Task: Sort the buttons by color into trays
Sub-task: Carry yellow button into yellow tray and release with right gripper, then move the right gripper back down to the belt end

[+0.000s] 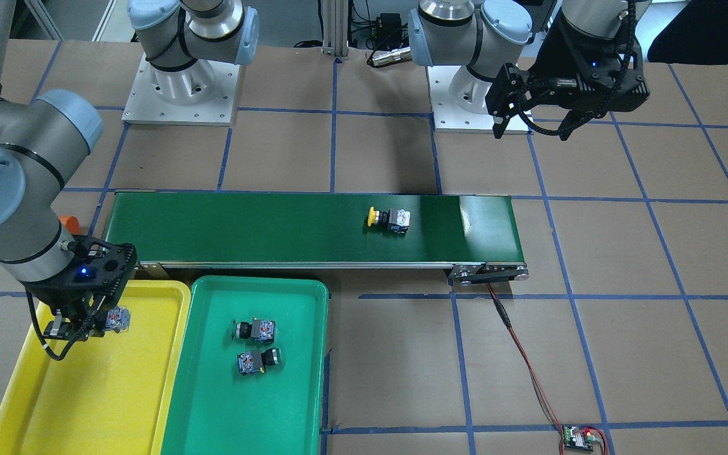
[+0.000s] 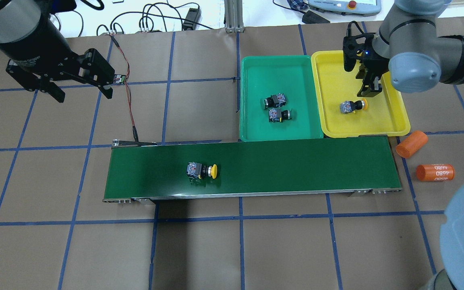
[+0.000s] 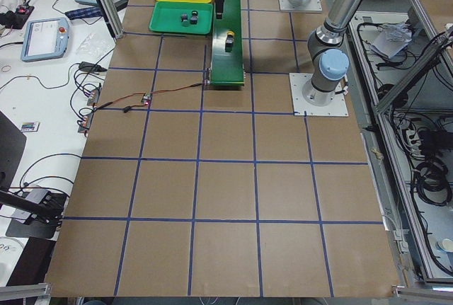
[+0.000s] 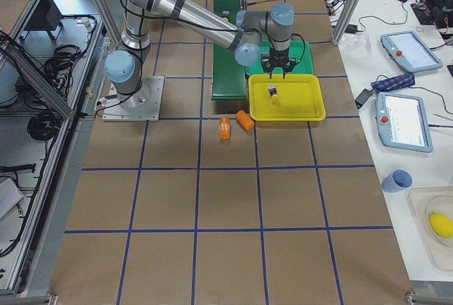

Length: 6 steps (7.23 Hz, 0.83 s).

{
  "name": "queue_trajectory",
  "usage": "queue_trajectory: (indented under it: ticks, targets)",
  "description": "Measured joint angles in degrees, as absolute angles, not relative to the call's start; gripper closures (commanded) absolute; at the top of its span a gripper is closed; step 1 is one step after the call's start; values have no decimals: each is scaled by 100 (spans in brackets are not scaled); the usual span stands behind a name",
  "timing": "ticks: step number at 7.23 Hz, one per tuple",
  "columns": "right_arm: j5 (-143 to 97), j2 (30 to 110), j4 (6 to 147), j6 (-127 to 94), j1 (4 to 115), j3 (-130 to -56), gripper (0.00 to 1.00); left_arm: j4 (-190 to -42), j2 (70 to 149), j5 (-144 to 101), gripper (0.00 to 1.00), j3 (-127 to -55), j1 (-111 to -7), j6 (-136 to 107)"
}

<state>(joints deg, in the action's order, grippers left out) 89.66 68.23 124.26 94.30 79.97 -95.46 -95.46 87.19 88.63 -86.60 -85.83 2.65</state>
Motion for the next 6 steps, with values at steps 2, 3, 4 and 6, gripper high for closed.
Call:
queue_trajectory:
  ticks: [2, 3, 4, 6]
  targets:
    - [8963, 6859, 12392, 9405, 8010, -9564, 0, -9489, 8909, 8853, 0, -8624, -8715, 184]
    - [8949, 6989, 12320, 9377, 8062, -9651, 2, -9373, 8997, 8864, 0, -8641, -8834, 146]
    - [8917, 7221, 12190, 9347, 8182, -9800, 4, -9322, 9043, 8874, 0, -8657, -8914, 109]
    - [8883, 7903, 11606, 9308, 8428, -10218, 4, -9304, 8965, 8896, 0, -8753, -8984, 91]
